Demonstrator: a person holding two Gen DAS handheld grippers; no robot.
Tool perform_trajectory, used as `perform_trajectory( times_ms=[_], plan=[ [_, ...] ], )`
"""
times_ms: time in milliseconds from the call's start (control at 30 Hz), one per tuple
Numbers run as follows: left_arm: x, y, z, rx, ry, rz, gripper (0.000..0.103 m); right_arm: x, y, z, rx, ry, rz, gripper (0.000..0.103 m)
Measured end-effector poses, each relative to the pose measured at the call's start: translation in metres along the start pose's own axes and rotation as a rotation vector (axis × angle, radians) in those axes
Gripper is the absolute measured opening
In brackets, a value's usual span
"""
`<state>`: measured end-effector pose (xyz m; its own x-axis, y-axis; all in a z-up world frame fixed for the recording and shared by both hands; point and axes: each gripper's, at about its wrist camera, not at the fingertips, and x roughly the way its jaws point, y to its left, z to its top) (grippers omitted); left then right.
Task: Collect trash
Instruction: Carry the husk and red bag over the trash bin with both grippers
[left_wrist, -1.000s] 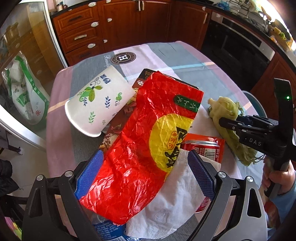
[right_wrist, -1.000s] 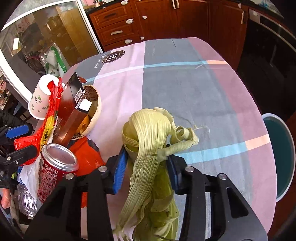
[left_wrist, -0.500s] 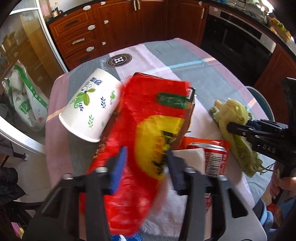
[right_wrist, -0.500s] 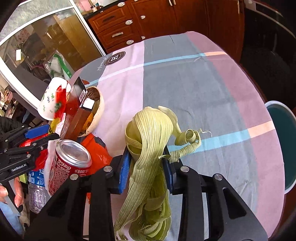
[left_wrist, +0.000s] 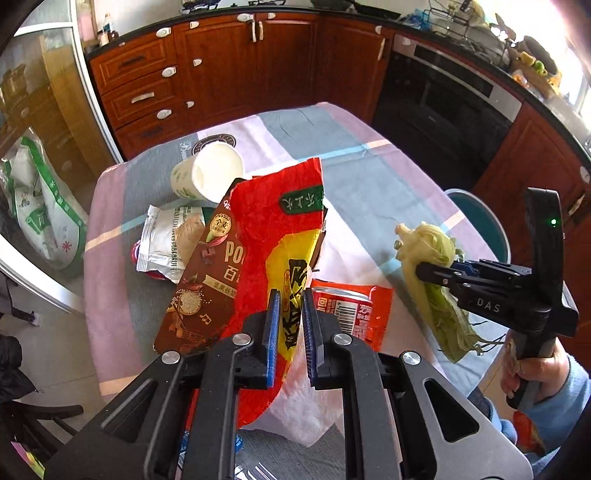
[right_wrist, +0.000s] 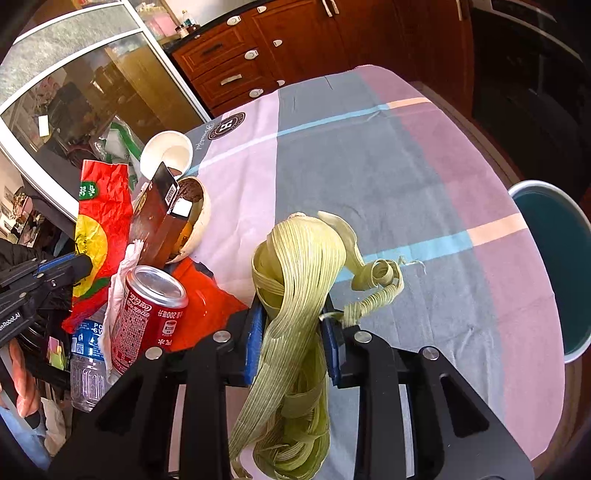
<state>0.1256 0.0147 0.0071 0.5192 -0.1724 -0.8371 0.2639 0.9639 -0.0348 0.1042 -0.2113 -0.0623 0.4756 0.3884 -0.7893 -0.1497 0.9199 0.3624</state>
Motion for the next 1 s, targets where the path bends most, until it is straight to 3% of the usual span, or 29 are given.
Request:
perform_trajectory(
  times_ms=[267,600,767,1000],
  plan=[
    [-0.017,-0.009,0.007,0.01,-0.05,0.035,0.008,-0.02,-0.009,-0.002,0.024,-0.05,0.012,0.026],
    [-0.032,-0.032,0.018,0.046,-0.08,0.008,0.007,-0.038,-0.02,-0.004,0.048,-0.081,0.022,0.026],
    [-0.038,-0.067,0.036,0.107,-0.104,-0.028,0.007,-0.064,-0.033,0.006,0.068,-0.144,0.027,0.026],
    [-0.018,-0.146,0.063,0.213,-0.085,-0.152,0.007,-0.108,-0.078,0.015,0.122,-0.227,-0.015,0.026]
  ],
)
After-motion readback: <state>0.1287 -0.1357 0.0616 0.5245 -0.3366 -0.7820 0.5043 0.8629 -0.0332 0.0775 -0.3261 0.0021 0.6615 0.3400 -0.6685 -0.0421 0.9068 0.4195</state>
